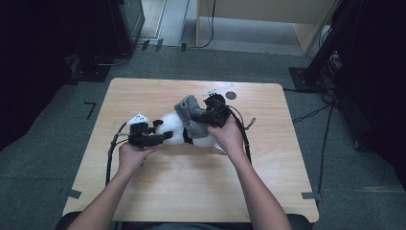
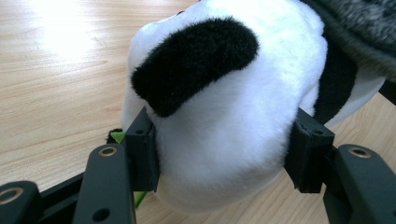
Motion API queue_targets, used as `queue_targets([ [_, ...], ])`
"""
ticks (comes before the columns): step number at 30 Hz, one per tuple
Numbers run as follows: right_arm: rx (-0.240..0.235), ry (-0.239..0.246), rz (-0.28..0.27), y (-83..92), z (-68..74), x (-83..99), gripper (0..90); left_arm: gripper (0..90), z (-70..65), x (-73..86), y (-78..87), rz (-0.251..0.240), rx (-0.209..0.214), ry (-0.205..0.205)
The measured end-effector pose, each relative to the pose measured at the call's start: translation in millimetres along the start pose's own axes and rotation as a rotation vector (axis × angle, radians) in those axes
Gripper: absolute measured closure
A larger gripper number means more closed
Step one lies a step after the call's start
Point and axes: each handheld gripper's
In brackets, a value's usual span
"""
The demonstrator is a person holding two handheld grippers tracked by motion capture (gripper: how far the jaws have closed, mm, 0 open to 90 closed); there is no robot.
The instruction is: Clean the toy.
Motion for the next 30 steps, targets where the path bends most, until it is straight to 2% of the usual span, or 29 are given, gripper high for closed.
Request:
queue_targets([
  [1, 0.000, 0.000, 0.000, 0.0, 0.0, 0.0, 75.5, 39.8, 0.0, 0.0, 0.0, 0.000, 0.000, 0.000],
  [9, 0.050, -0.045, -0.029, 35.7, -24.1, 14.3, 77.1, 39.7, 0.3, -0.2, -0.5, -0.006, 0.004, 0.001],
  [18, 0.090, -0.080, -0.042, 52.2, -41.2, 24.7, 77.1, 39.4, 1.3, -1.2, -1.1, -0.008, 0.008, 0.015],
  [21, 0.087, -0.100, -0.038, 55.5, -45.3, 24.9, 77.4, 39.3, 2.4, -1.5, -1.4, -0.010, 0.009, 0.023],
  [25, 0.103, -0.100, -0.047, 62.2, -45.3, 21.8, 77.5, 39.2, 3.9, -1.7, -1.2, -0.008, 0.007, 0.024],
  [28, 0.085, -0.089, -0.078, 68.2, -37.7, 14.4, 77.5, 39.2, 3.8, -1.8, -1.4, -0.010, 0.007, 0.029],
  [29, 0.071, -0.066, -0.091, 68.5, -28.0, 5.9, 77.2, 39.2, 3.7, -1.8, -1.5, -0.011, 0.006, 0.029],
  [30, 0.071, -0.066, -0.091, 68.5, -28.0, 5.9, 77.2, 39.2, 3.7, -1.8, -1.5, -0.011, 0.006, 0.031],
])
Point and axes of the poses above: each handheld gripper's, and its own axes: y roughly backward along the jaws, x roughly out of its underside, z roughly to its left, and after that the axes turned 9 degrees about y, right-handed
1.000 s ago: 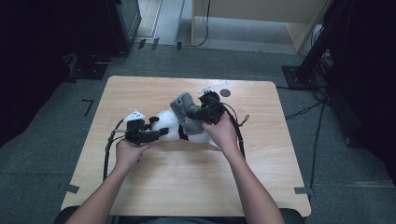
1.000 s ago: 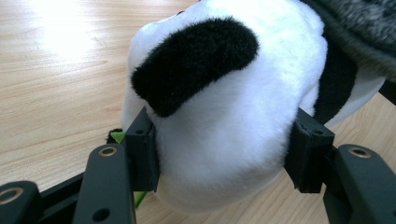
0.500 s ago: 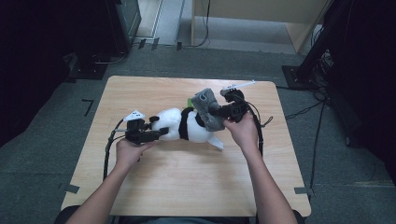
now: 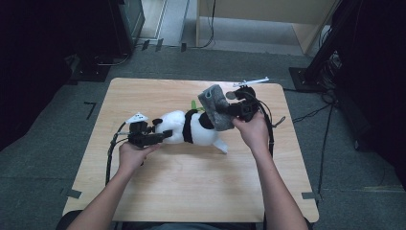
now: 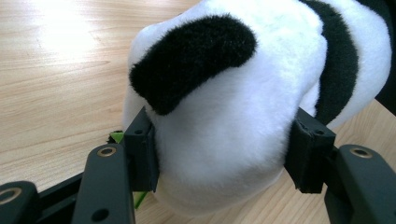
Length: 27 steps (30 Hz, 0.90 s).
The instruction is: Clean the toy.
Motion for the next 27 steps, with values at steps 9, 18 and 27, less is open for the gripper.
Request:
queue_targets([
  [9, -0.089, 0.110, 0.040, -55.9, 59.4, -41.7, 77.1, 39.0, -0.9, 0.7, 0.1, -0.004, -0.001, -0.006],
  [18, -0.146, 0.114, 0.102, -113.1, 86.6, -42.0, 76.4, 38.7, -1.2, 0.7, 0.9, 0.001, -0.006, -0.019],
  [27, -0.108, 0.089, 0.135, -121.4, 81.9, -32.6, 72.0, 38.0, -1.6, 0.9, -0.2, 0.001, -0.006, -0.017],
])
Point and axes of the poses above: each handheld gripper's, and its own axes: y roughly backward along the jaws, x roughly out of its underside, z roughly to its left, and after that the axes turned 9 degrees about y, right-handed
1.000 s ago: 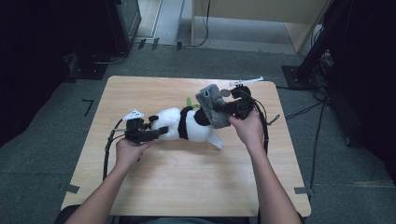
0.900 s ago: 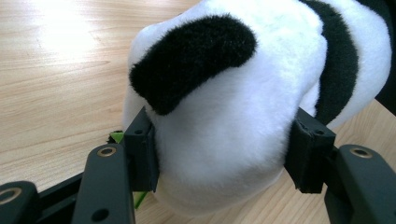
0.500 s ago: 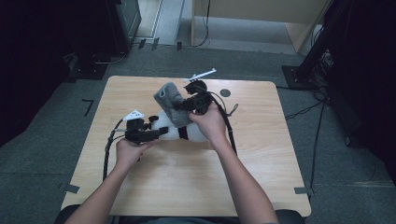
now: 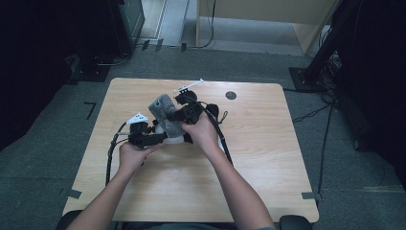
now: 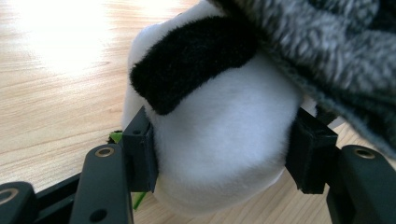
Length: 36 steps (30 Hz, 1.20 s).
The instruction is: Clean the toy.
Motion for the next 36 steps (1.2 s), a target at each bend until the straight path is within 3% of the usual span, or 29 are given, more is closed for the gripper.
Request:
queue_targets([
  [8, -0.002, -0.008, 0.000, 8.0, -8.6, 6.7, 72.8, 37.6, 0.1, -0.2, -0.2, 0.000, 0.001, 0.000],
  [15, 0.060, -0.001, 0.033, 26.0, -23.4, 18.3, 73.4, 37.4, 0.2, -0.4, -0.2, -0.001, 0.005, 0.004],
  [18, 0.051, -0.042, 0.017, 35.4, -34.9, 26.3, 73.7, 37.4, -0.8, -0.5, -0.4, 0.000, 0.005, -0.004],
  [27, 0.100, -0.062, -0.018, 65.7, -51.0, 36.4, 74.2, 37.4, 0.3, -0.8, -0.5, 0.000, 0.010, 0.003],
  [29, 0.108, -0.085, -0.037, 76.9, -59.8, 43.3, 75.2, 37.3, -0.1, -0.9, -0.6, 0.001, 0.009, -0.001],
  [36, 0.133, -0.098, -0.064, 94.7, -71.3, 56.1, 75.5, 37.3, 0.0, -1.0, -0.9, -0.001, 0.011, -0.001],
])
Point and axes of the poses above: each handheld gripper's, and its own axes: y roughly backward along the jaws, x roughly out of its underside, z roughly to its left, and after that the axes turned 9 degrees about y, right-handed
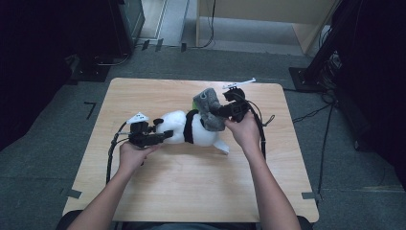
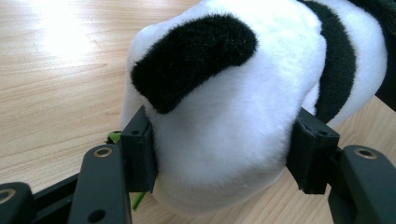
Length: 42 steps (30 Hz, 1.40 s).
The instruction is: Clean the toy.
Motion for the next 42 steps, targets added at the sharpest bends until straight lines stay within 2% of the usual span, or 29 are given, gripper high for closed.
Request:
queue_targets([
  [14, 0.011, -0.041, -0.022, 12.6, -19.5, 15.5, 75.1, 37.3, 1.0, -0.2, 0.0, 0.001, 0.002, 0.007],
  [19, 0.006, -0.024, -0.026, 13.5, -22.0, 18.8, 75.3, 37.3, 0.8, -0.3, 0.0, 0.002, 0.000, 0.006],
  [22, 0.001, -0.011, -0.049, 13.1, -22.3, 22.0, 75.3, 37.4, 1.3, -0.3, 0.0, 0.002, 0.002, 0.004],
  [28, -0.009, -0.031, -0.072, 11.5, -26.8, 31.0, 75.4, 37.8, 1.6, -0.1, -0.2, 0.000, 0.009, 0.005],
  [33, 0.004, -0.042, -0.072, 11.8, -32.4, 41.1, 76.0, 42.5, -2.0, -0.8, 1.2, 0.003, 0.003, -0.005],
  [36, 0.031, -0.050, -0.061, 12.8, -37.1, 47.8, 76.4, 47.3, -2.2, -1.5, 2.6, 0.007, 0.007, 0.004],
  [38, 0.033, -0.052, -0.057, 13.3, -38.6, 49.2, 76.4, 49.0, -1.7, -1.8, 2.9, 0.006, 0.013, 0.012],
  [40, 0.032, -0.030, -0.120, 19.5, -40.2, 55.0, 76.5, 52.3, -2.5, -3.0, 5.3, -0.001, 0.028, 0.019],
  [42, 0.025, -0.038, -0.138, 22.6, -40.2, 56.0, 76.5, 54.0, -3.1, -3.8, 6.5, -0.007, 0.034, 0.023],
])
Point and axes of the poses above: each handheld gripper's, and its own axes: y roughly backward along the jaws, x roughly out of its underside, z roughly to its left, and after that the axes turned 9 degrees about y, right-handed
